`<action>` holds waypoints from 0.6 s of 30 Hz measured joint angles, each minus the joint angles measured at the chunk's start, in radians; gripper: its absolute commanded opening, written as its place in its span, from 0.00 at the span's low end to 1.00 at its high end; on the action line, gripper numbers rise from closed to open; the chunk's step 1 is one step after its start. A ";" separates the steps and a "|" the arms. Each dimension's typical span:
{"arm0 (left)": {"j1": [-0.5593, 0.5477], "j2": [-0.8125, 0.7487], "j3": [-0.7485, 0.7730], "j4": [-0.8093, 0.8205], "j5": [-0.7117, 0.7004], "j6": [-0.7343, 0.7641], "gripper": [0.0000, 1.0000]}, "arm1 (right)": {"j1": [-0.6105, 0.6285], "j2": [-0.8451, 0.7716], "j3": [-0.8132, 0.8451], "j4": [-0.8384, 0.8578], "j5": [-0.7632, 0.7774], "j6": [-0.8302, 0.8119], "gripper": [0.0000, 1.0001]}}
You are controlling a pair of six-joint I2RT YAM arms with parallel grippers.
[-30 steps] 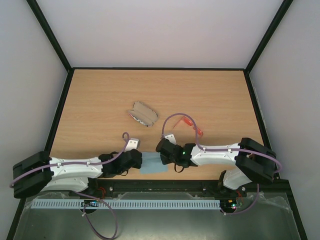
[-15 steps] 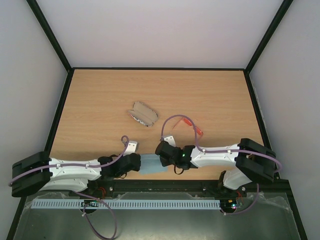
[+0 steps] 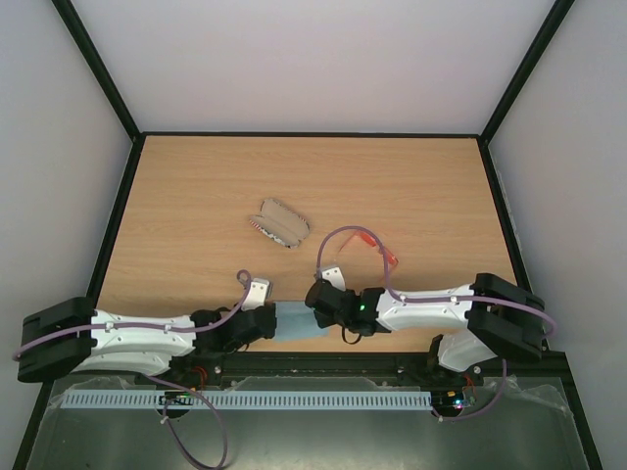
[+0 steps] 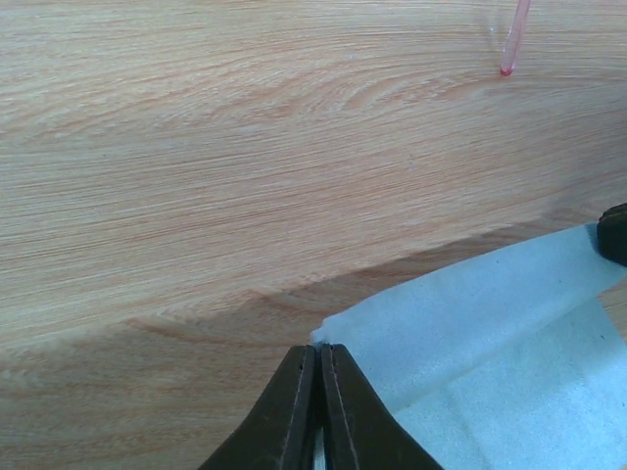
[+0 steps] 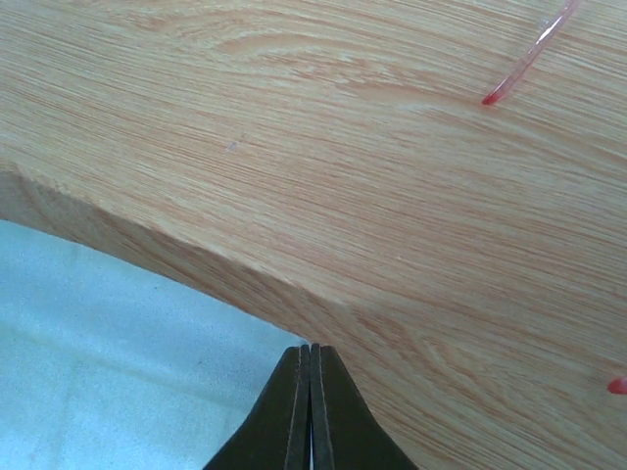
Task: Organize the sunglasses
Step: Fold the glasses cleaning cloth at the center of the board.
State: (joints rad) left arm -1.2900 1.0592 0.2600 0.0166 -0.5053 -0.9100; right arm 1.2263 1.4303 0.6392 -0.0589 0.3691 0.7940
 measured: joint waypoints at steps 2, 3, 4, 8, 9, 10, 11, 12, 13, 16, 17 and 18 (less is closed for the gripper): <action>-0.009 0.002 -0.002 0.000 -0.008 -0.008 0.12 | 0.003 -0.003 -0.003 0.002 0.002 0.000 0.02; -0.014 0.004 -0.004 0.000 -0.012 -0.014 0.13 | 0.006 -0.004 -0.005 0.003 0.003 0.000 0.02; -0.019 0.006 -0.006 -0.002 -0.016 -0.019 0.14 | 0.009 -0.005 -0.006 0.003 0.004 0.000 0.02; -0.041 0.010 -0.007 -0.007 -0.029 -0.037 0.20 | 0.019 -0.005 -0.012 0.005 0.006 0.000 0.03; -0.046 0.010 -0.007 -0.008 -0.032 -0.042 0.22 | 0.022 -0.005 -0.014 0.006 0.006 0.001 0.04; -0.050 0.010 -0.007 -0.009 -0.036 -0.045 0.23 | 0.023 -0.005 -0.016 0.006 0.006 0.002 0.04; -0.053 0.010 -0.007 -0.010 -0.039 -0.049 0.23 | 0.025 -0.005 -0.019 0.008 0.006 0.003 0.04; -0.057 0.010 -0.007 -0.011 -0.045 -0.058 0.23 | 0.027 -0.005 -0.023 0.010 0.007 0.004 0.04; -0.059 0.010 -0.007 -0.012 -0.046 -0.060 0.23 | 0.028 -0.005 -0.027 0.013 0.006 0.005 0.04; -0.070 0.010 -0.007 -0.018 -0.053 -0.071 0.23 | 0.034 -0.005 -0.039 0.014 0.006 0.011 0.04; -0.076 0.010 -0.007 -0.021 -0.055 -0.074 0.23 | 0.035 -0.006 -0.043 0.014 0.006 0.013 0.04; -0.082 0.010 -0.007 -0.024 -0.056 -0.079 0.23 | 0.037 -0.007 -0.047 0.015 0.006 0.015 0.05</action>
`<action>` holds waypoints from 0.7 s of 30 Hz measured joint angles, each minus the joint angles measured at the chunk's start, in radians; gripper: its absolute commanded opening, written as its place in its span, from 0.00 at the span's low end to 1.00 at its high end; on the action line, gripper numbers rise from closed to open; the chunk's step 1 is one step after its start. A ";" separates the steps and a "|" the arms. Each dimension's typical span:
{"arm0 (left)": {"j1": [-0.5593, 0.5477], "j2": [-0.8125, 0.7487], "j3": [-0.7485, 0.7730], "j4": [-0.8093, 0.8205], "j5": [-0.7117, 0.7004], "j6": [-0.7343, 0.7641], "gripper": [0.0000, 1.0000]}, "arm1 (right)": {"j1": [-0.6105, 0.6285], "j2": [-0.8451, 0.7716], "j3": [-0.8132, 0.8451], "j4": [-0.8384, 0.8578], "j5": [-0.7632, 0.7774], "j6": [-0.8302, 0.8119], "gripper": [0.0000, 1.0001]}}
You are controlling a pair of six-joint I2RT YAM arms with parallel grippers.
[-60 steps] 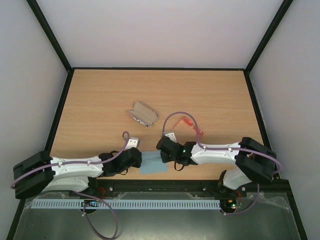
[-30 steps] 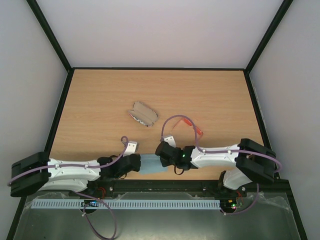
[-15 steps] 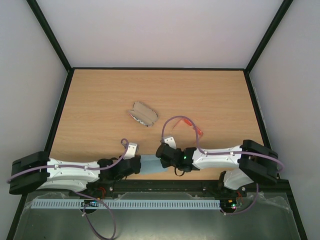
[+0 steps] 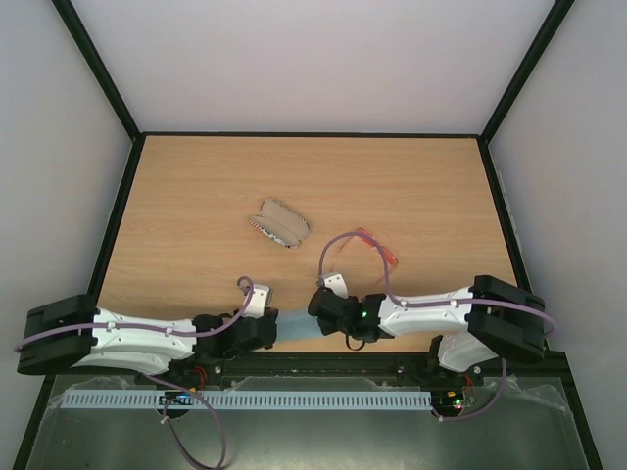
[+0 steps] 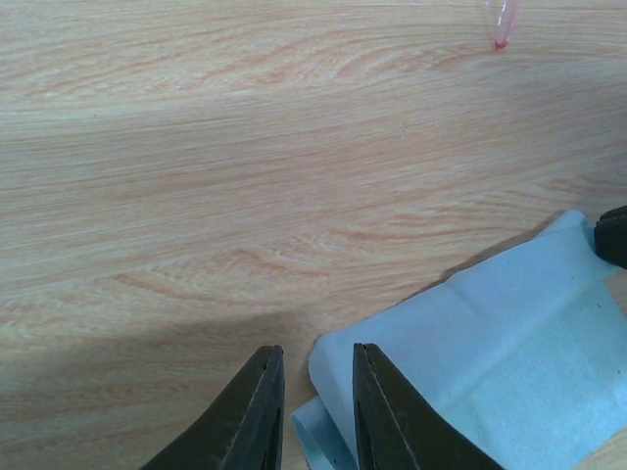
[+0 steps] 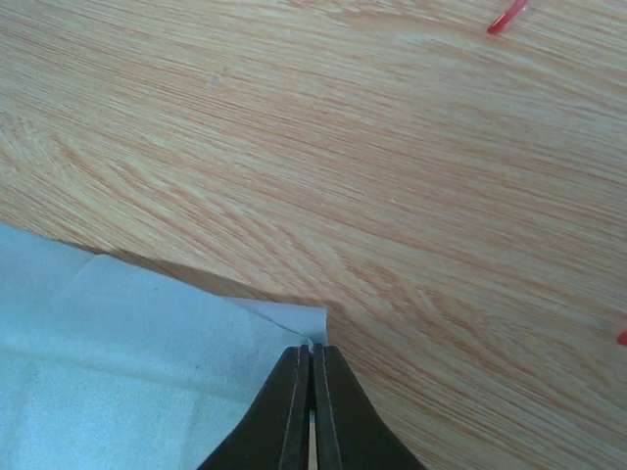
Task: Organize the sunglasses
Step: Fold the glasses cleaning cloth at the center of the board.
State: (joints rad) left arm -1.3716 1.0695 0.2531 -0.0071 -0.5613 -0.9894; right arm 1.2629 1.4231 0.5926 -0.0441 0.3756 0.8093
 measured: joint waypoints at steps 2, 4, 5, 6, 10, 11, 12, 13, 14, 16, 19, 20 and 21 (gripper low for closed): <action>-0.013 0.000 0.000 -0.007 -0.002 -0.010 0.23 | 0.002 -0.004 -0.006 0.001 0.000 0.003 0.08; -0.030 0.000 0.000 -0.014 -0.009 -0.023 0.23 | 0.003 -0.009 -0.010 0.005 0.000 0.006 0.09; -0.038 0.000 0.000 -0.018 -0.011 -0.029 0.22 | 0.004 -0.013 -0.012 0.005 0.000 0.007 0.09; -0.046 0.000 0.000 -0.022 -0.015 -0.036 0.22 | 0.005 -0.016 -0.013 0.006 0.000 0.007 0.09; -0.076 0.007 0.000 -0.034 -0.027 -0.068 0.22 | 0.016 -0.021 -0.014 0.010 -0.001 0.007 0.09; -0.084 0.009 0.000 -0.040 -0.031 -0.077 0.22 | 0.019 -0.023 -0.016 0.012 -0.001 0.008 0.09; -0.090 0.011 0.000 -0.047 -0.035 -0.087 0.23 | 0.023 -0.024 -0.018 0.014 -0.002 0.008 0.08; -0.095 0.011 0.000 -0.055 -0.038 -0.096 0.23 | 0.029 -0.027 -0.021 0.014 -0.003 0.010 0.07; -0.097 0.011 0.000 -0.063 -0.042 -0.104 0.23 | 0.033 -0.030 -0.024 0.016 -0.004 0.011 0.07; -0.099 0.011 0.002 -0.085 -0.048 -0.122 0.23 | 0.043 -0.037 -0.034 0.021 -0.007 0.016 0.06; -0.099 0.006 0.006 -0.120 -0.055 -0.148 0.24 | 0.056 -0.045 -0.049 0.024 -0.013 0.026 0.06; -0.099 0.000 0.006 -0.130 -0.056 -0.154 0.25 | 0.061 -0.048 -0.055 0.027 -0.014 0.029 0.06; -0.099 -0.010 0.008 -0.142 -0.056 -0.159 0.26 | 0.065 -0.051 -0.061 0.029 -0.017 0.032 0.06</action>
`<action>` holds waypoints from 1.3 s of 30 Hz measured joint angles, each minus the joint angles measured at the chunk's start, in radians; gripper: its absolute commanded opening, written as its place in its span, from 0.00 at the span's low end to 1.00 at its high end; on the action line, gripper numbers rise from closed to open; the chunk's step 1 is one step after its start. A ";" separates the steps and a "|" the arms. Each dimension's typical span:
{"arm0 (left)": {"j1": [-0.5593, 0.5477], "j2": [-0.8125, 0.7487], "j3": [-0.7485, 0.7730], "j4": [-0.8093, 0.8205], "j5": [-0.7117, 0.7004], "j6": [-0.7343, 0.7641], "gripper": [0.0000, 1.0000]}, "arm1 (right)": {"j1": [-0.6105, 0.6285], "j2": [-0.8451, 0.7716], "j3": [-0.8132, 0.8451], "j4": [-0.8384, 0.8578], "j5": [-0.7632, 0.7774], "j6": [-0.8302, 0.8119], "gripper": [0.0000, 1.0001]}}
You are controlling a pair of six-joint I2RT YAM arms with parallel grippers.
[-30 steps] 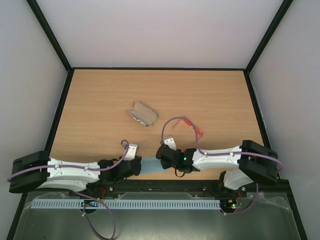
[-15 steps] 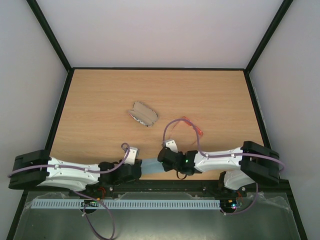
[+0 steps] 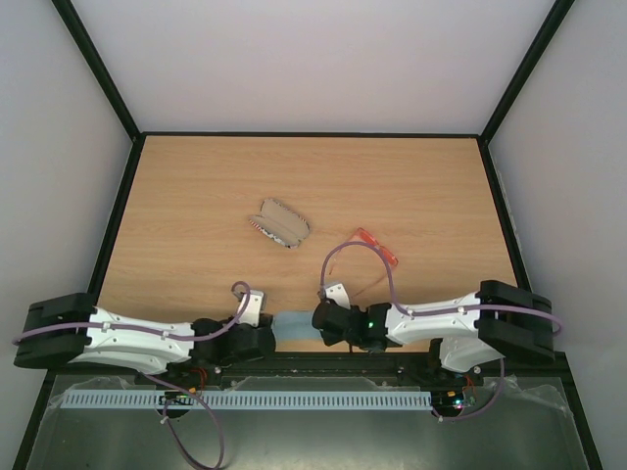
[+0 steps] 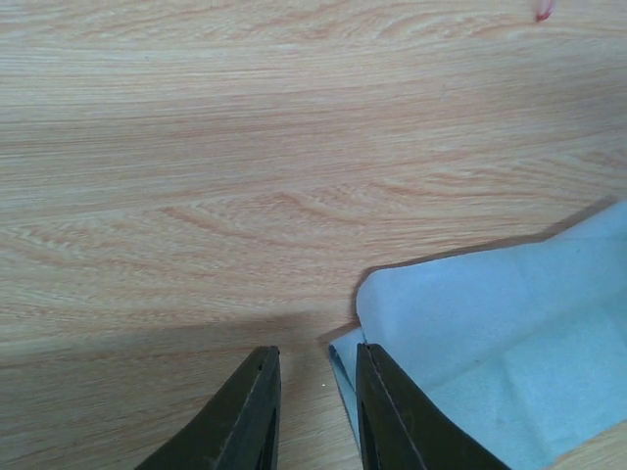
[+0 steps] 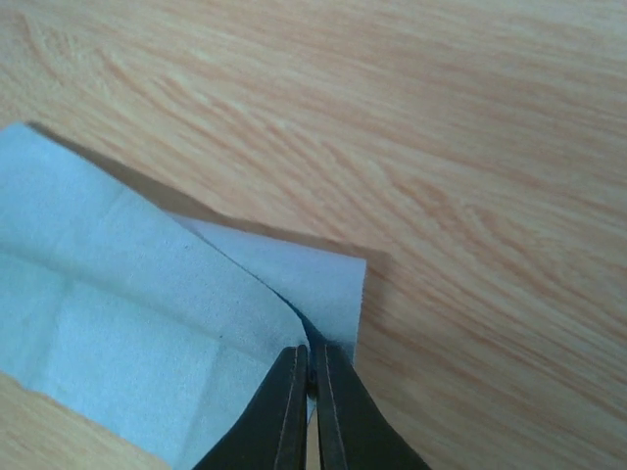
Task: Organize the sunglasses
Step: Fold the glasses cleaning cloth at the center of the board.
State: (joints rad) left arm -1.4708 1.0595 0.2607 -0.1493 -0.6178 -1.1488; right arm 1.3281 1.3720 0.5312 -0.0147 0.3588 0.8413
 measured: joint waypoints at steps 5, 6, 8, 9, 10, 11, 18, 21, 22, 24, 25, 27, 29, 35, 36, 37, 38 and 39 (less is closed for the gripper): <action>0.000 -0.056 0.012 -0.031 0.003 -0.010 0.32 | 0.023 -0.019 -0.019 0.013 -0.012 0.015 0.05; 0.000 -0.066 0.019 -0.035 0.006 -0.009 0.33 | 0.024 -0.025 -0.020 0.013 -0.013 0.017 0.05; 0.000 -0.074 0.033 -0.038 0.012 -0.003 0.34 | 0.024 -0.044 -0.021 0.014 -0.014 0.020 0.06; -0.001 -0.075 0.042 -0.037 0.016 0.002 0.35 | 0.024 -0.054 -0.021 0.013 -0.013 0.020 0.06; -0.001 -0.073 0.052 -0.038 0.019 0.005 0.36 | 0.024 -0.067 -0.022 0.013 -0.012 0.022 0.06; -0.001 -0.071 0.060 -0.037 0.021 0.007 0.36 | 0.025 -0.081 -0.022 0.012 -0.008 0.024 0.07; 0.043 0.011 0.088 -0.011 0.082 0.033 0.36 | 0.026 -0.127 -0.008 -0.037 0.049 0.042 0.07; 0.082 0.047 0.087 0.019 0.122 0.050 0.36 | 0.024 -0.127 0.001 -0.043 0.057 0.042 0.06; 0.093 0.050 0.086 0.029 0.133 0.056 0.36 | 0.024 -0.127 0.001 -0.043 0.057 0.042 0.06; 0.115 0.049 0.084 0.045 0.151 0.066 0.36 | 0.024 -0.127 0.000 -0.042 0.055 0.042 0.06; 0.126 0.047 0.081 0.058 0.160 0.072 0.36 | 0.024 -0.127 -0.002 -0.039 0.052 0.042 0.06; 0.143 0.034 0.072 0.075 0.179 0.085 0.36 | 0.024 -0.130 -0.017 -0.023 0.041 0.041 0.06; 0.155 0.019 0.066 0.082 0.195 0.097 0.36 | 0.023 -0.130 -0.040 -0.008 0.028 0.042 0.06; 0.184 0.010 0.066 0.113 0.242 0.126 0.32 | 0.023 -0.104 -0.077 0.021 0.003 0.042 0.05; 0.187 0.016 0.066 0.116 0.250 0.130 0.32 | 0.023 -0.098 -0.079 0.026 0.000 0.042 0.05; 0.187 0.023 0.066 0.117 0.256 0.132 0.32 | 0.022 -0.090 -0.080 0.034 -0.002 0.042 0.05; 0.189 0.036 0.066 0.122 0.264 0.135 0.32 | 0.022 -0.082 -0.081 0.042 -0.004 0.042 0.05; 0.190 0.047 0.066 0.124 0.270 0.137 0.31 | 0.022 -0.077 -0.081 0.046 -0.005 0.042 0.05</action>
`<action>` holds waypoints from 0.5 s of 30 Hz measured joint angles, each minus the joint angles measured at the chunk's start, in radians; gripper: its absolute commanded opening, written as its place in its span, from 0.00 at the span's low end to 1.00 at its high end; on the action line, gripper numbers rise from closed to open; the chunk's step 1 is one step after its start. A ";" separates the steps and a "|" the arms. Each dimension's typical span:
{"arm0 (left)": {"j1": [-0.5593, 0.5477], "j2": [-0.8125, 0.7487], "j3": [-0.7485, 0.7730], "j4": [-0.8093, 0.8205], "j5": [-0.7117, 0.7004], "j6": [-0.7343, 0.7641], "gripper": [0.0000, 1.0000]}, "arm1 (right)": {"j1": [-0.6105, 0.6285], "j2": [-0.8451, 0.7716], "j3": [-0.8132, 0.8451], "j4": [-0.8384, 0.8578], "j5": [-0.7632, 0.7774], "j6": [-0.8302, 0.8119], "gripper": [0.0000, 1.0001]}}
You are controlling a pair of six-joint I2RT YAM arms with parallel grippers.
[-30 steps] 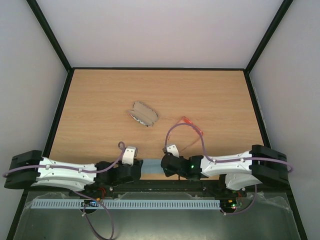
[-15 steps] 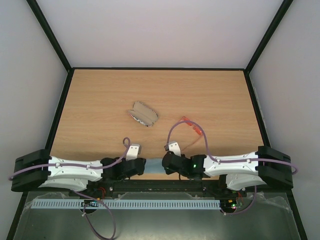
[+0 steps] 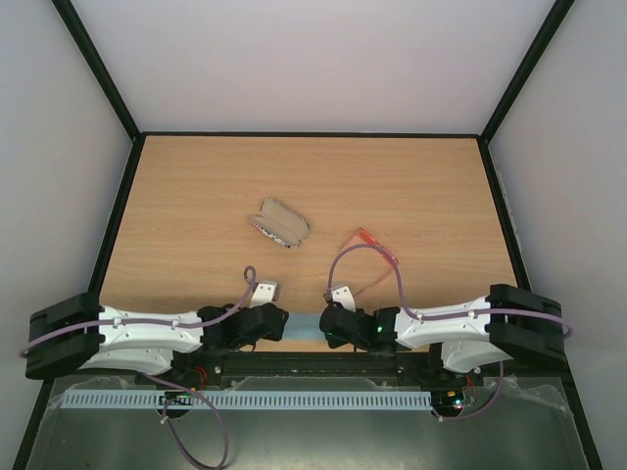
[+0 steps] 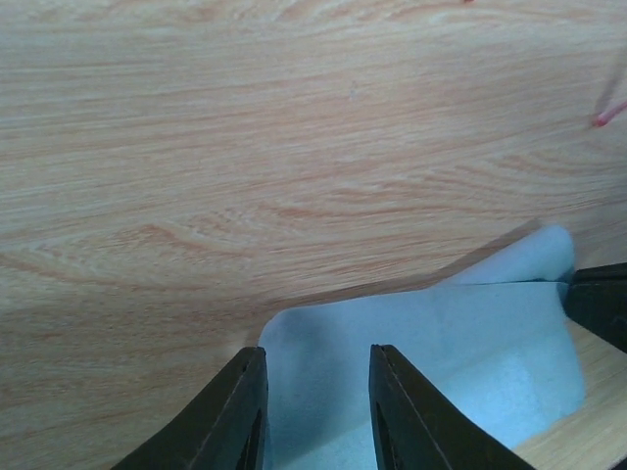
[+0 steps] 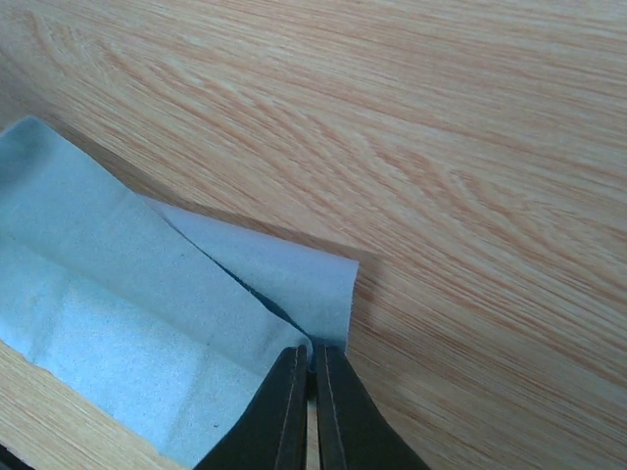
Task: Organize the sunglasses
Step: Fold the glasses cleaning cloth at the center of the board.
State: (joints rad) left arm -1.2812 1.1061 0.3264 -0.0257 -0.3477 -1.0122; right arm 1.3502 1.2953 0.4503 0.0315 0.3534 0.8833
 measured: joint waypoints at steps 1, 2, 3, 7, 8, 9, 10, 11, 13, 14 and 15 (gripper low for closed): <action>0.002 0.015 0.000 0.004 0.006 0.002 0.31 | 0.000 0.006 0.000 0.005 -0.002 0.000 0.05; 0.004 0.033 0.001 0.007 0.010 0.003 0.31 | 0.000 0.010 0.000 0.008 -0.004 0.000 0.05; 0.006 0.048 0.002 0.009 0.012 0.003 0.31 | 0.000 0.014 0.000 0.013 -0.005 0.000 0.05; 0.011 0.089 0.010 0.013 0.016 0.006 0.31 | 0.000 0.021 0.000 0.025 -0.010 0.000 0.05; 0.013 0.090 0.013 0.015 0.016 0.007 0.31 | 0.000 0.021 0.000 0.027 -0.010 0.000 0.05; 0.016 0.092 0.016 0.017 0.016 0.010 0.31 | 0.000 0.021 0.000 0.027 -0.011 0.000 0.05; 0.019 0.092 0.018 0.018 0.016 0.011 0.31 | 0.000 0.021 0.000 0.028 -0.011 0.000 0.05; 0.023 0.092 0.019 0.018 0.016 0.013 0.32 | 0.000 0.021 0.000 0.028 -0.012 0.000 0.05; 0.031 0.092 0.022 0.018 0.016 0.019 0.32 | 0.000 0.021 0.000 0.029 -0.012 0.000 0.05; 0.035 0.092 0.024 0.018 0.016 0.022 0.32 | 0.000 0.021 0.000 0.029 -0.012 0.000 0.05; 0.039 0.092 0.027 0.016 0.016 0.026 0.32 | 0.000 0.021 0.000 0.031 -0.012 0.000 0.05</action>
State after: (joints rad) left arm -1.2419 1.1984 0.3531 -0.0093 -0.3317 -0.9867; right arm 1.3502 1.3163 0.4500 0.0628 0.3412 0.8833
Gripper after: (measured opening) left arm 0.317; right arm 0.054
